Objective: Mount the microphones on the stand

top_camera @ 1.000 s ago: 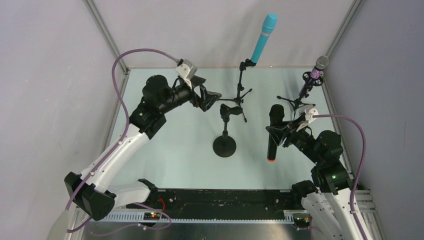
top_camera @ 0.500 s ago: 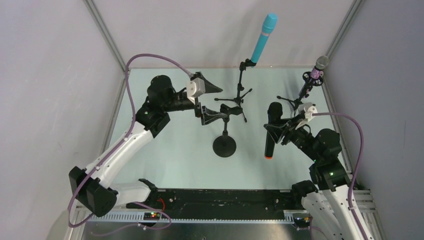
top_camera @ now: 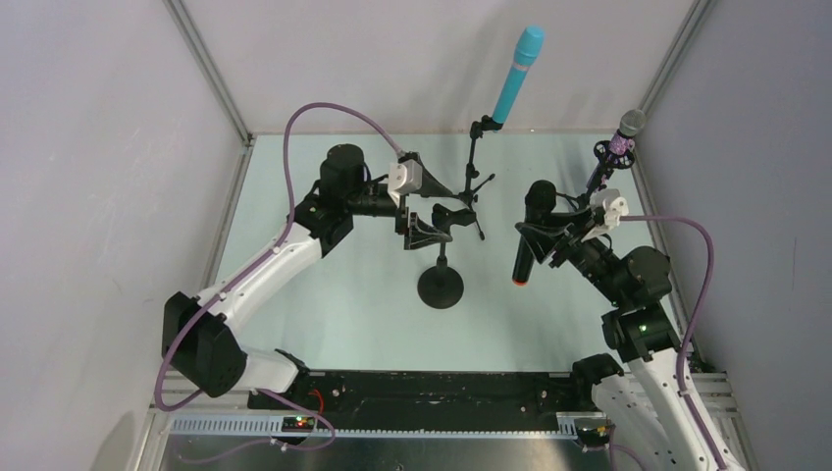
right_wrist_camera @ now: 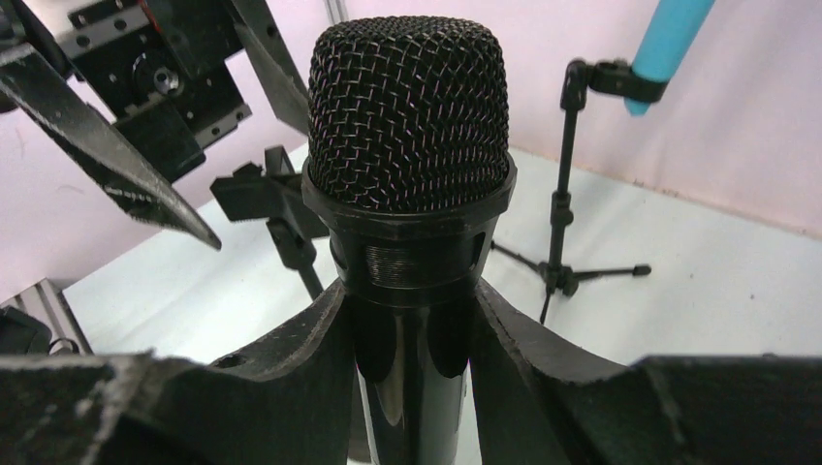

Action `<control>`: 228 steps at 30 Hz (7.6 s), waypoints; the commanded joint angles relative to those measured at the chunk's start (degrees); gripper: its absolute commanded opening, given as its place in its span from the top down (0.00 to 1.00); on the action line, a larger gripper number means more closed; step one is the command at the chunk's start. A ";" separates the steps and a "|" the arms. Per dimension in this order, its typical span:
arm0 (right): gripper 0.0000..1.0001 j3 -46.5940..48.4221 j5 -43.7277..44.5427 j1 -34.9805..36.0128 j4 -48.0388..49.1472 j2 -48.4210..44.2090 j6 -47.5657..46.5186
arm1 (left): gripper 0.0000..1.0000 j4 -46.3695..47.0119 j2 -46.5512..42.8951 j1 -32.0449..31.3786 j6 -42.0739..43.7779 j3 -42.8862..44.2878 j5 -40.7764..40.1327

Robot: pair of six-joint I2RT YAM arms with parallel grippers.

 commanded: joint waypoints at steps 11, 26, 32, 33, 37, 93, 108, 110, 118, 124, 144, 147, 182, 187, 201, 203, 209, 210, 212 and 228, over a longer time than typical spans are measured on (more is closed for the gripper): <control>1.00 1.59 1.66 3.09 25.37 7.22 1.29 | 0.01 1.24 -2.52 0.40 3.85 -1.22 -1.60; 1.00 5.19 7.52 13.33 31.20 12.82 -7.51 | 0.04 1.24 -4.32 0.72 3.91 -2.36 -3.06; 1.00 6.32 7.65 15.39 33.71 14.36 -8.94 | 0.05 1.29 -4.50 0.77 4.05 -2.40 -2.60; 1.00 6.65 7.62 15.63 33.85 14.57 -9.04 | 0.05 1.27 -4.42 0.77 4.06 -2.36 -2.45; 1.00 7.46 7.81 16.26 33.99 15.50 -9.09 | 0.06 1.25 -4.11 0.84 4.04 -2.23 -1.47; 1.00 7.58 19.99 24.58 39.18 23.24 -9.80 | 1.00 1.24 -0.83 1.82 1.89 -1.30 -0.01; 1.00 7.56 23.74 27.61 42.07 25.92 -8.76 | 1.00 1.25 -0.95 1.82 2.09 -1.39 -0.34; 1.00 7.55 23.83 27.67 41.86 25.99 -8.82 | 1.00 1.22 -0.94 1.80 2.06 -1.35 -0.23; 1.00 6.96 24.44 27.85 42.84 26.60 -9.03 | 1.00 1.17 -0.61 1.82 1.72 -1.17 -0.14; 1.00 6.71 24.47 27.80 44.02 27.35 -9.10 | 0.65 1.16 -0.63 1.83 1.58 -1.08 -0.43; 0.74 6.76 23.10 27.91 45.69 29.16 -10.99 | 0.00 1.16 -2.79 1.77 2.42 -2.22 -4.12; 0.63 6.74 22.94 27.91 45.72 29.47 -11.14 | 0.00 1.16 -3.02 1.73 2.29 -2.06 -4.36; 0.01 6.73 23.68 27.98 35.42 22.97 -11.49 | 0.06 4.50 -9.05 1.74 -1.00 -2.28 -3.84; 0.01 6.43 26.71 27.95 29.17 18.55 -11.33 | 0.10 4.50 -8.53 1.80 -4.41 -1.10 -6.51; 0.01 -3.59 31.47 27.52 18.57 1.80 -10.39 | 0.45 4.42 -3.77 1.73 -12.14 2.73 -8.57; 0.01 -4.75 31.76 27.48 16.29 0.17 -9.07 | 0.50 4.27 -3.70 1.75 -11.65 2.70 -9.08; 0.01 -9.25 33.62 27.37 11.42 -4.04 -5.01 | 0.78 3.89 -2.74 1.67 -11.99 3.52 -8.89; 0.01 -10.42 34.10 27.37 10.97 -4.43 -4.67 | 0.79 3.89 -2.68 1.66 -12.08 3.59 -8.78; 0.01 -11.81 34.79 27.32 10.27 -5.48 -3.70 | 0.82 3.89 -2.53 1.58 -12.06 3.60 -8.71; 0.01 -13.92 35.95 27.08 6.66 -5.96 -0.56 | 0.93 0.12 -0.62 -0.96 -9.07 3.38 -9.77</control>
